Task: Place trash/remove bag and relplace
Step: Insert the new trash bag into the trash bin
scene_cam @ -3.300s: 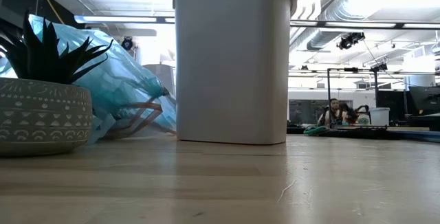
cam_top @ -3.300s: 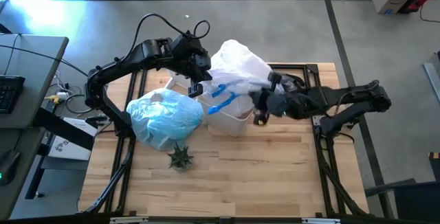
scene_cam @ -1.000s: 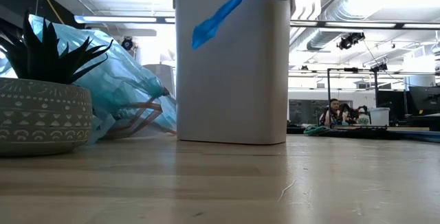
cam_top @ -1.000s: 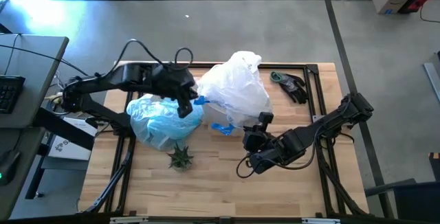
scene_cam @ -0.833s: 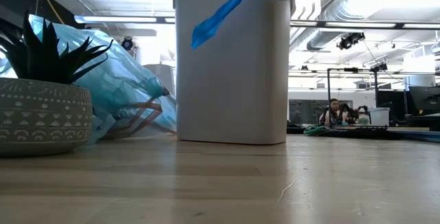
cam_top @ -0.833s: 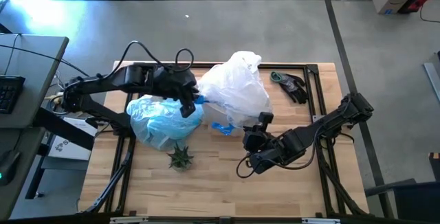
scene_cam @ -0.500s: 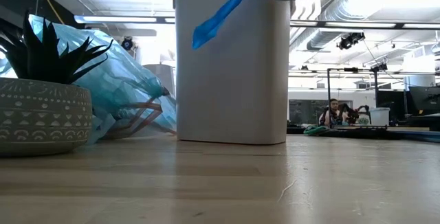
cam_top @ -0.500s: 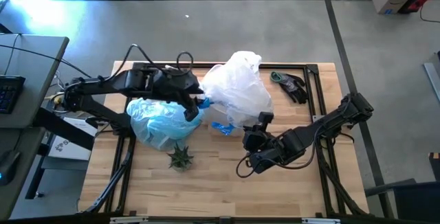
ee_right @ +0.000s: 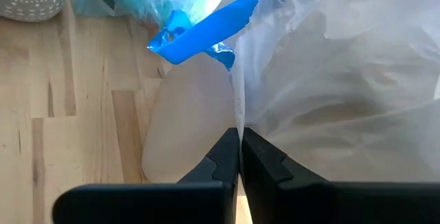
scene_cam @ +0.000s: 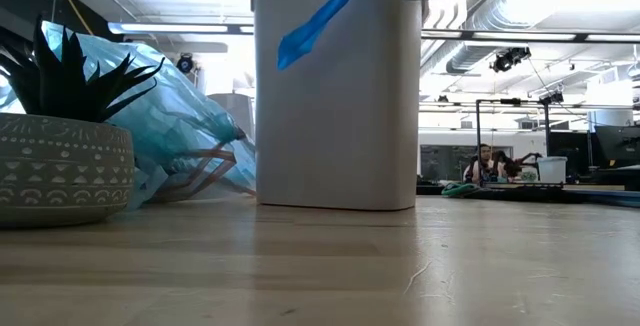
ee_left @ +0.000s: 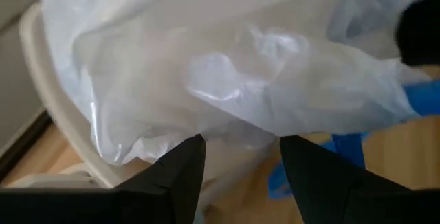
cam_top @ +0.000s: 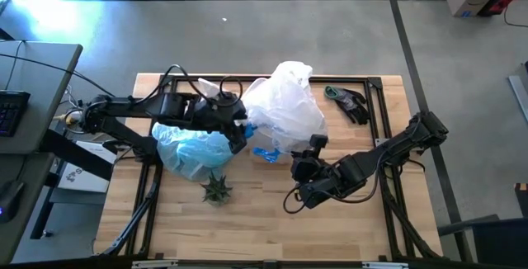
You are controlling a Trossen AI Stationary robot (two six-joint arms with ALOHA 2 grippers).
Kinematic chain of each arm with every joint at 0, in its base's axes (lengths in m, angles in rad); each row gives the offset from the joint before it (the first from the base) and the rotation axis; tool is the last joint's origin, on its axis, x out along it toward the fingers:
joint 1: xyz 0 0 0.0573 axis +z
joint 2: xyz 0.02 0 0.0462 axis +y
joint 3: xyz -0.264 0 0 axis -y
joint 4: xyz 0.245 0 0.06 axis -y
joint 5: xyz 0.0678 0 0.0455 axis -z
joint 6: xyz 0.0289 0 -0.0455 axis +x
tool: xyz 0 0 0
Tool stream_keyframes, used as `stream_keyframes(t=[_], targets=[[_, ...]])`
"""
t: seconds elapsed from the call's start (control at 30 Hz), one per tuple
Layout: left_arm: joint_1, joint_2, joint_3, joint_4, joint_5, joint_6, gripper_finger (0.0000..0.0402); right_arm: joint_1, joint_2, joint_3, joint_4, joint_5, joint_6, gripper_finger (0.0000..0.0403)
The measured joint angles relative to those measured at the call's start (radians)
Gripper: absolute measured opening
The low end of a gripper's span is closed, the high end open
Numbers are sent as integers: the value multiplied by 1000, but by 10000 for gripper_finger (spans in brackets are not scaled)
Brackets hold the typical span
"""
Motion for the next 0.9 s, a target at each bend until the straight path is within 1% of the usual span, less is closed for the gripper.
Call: stream_keyframes(t=[0.1, 0.27, 0.33, 0.47, 0.63, 0.77, 0.9], targets=[[-12, 2, 0, 38, -77, -11, 175, -1, 0, 0, 0, 0, -4, 0], [-18, 8, 0, 142, -111, 18, 175, -1, 0, 0, 7, 0, -1, 0], [-18, 7, 0, 178, -140, 33, 175, -1, 0, 0, 9, -1, 0, 0], [-11, 18, 0, 188, -272, 43, 175, -1, 0, 0, 16, -2, -1, 0], [18, 65, 0, 202, -292, 64, 175, -1, 0, 0, 23, -3, -4, 0], [44, 113, 0, 222, -356, 99, 175, -1, 0, 0, 26, -4, -4, 0], [65, 147, 0, 250, -388, 144, 175, -1, 0, 0, 29, -4, 0, 0]])
